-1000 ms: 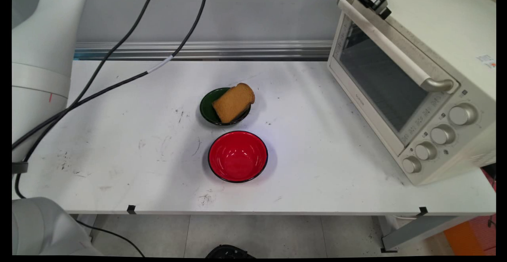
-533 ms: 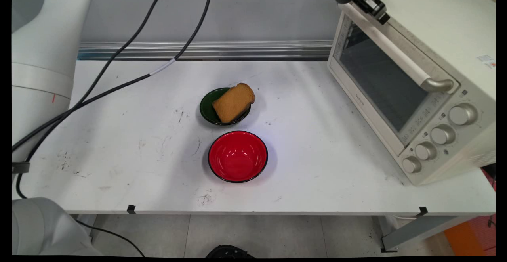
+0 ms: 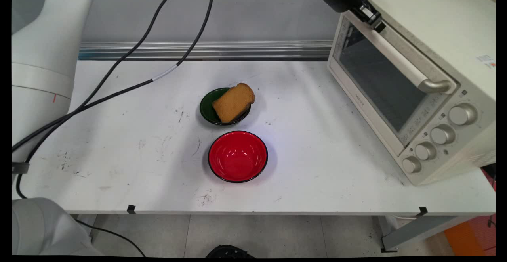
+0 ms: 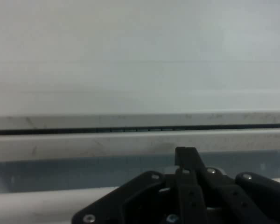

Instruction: Open the oven

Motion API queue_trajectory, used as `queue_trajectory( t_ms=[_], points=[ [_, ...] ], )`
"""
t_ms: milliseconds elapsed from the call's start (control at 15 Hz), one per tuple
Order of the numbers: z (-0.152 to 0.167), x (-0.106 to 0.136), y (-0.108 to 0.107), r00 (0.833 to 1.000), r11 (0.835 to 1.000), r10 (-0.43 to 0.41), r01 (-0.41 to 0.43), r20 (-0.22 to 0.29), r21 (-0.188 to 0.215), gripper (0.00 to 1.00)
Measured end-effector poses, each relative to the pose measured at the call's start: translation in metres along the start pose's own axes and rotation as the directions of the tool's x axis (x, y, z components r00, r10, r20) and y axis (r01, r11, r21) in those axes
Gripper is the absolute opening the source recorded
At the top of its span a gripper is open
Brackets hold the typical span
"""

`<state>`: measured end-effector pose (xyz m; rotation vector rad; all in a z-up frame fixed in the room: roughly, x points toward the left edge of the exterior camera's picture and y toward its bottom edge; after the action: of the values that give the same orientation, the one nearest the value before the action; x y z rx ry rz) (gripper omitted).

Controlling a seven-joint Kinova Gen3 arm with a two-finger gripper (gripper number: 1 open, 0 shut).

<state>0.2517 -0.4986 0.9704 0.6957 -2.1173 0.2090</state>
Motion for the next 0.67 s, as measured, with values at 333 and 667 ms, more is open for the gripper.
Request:
queue_trajectory(
  t_ms=[333, 667],
  points=[
    [0.0, -0.007, 0.002, 1.0, 1.0, -0.008, 0.008, 0.011, -0.003, 0.0],
    [-0.005, -0.015, 0.006, 1.0, 1.0, -0.015, 0.015, 0.027, -0.007, 0.0]
  ],
)
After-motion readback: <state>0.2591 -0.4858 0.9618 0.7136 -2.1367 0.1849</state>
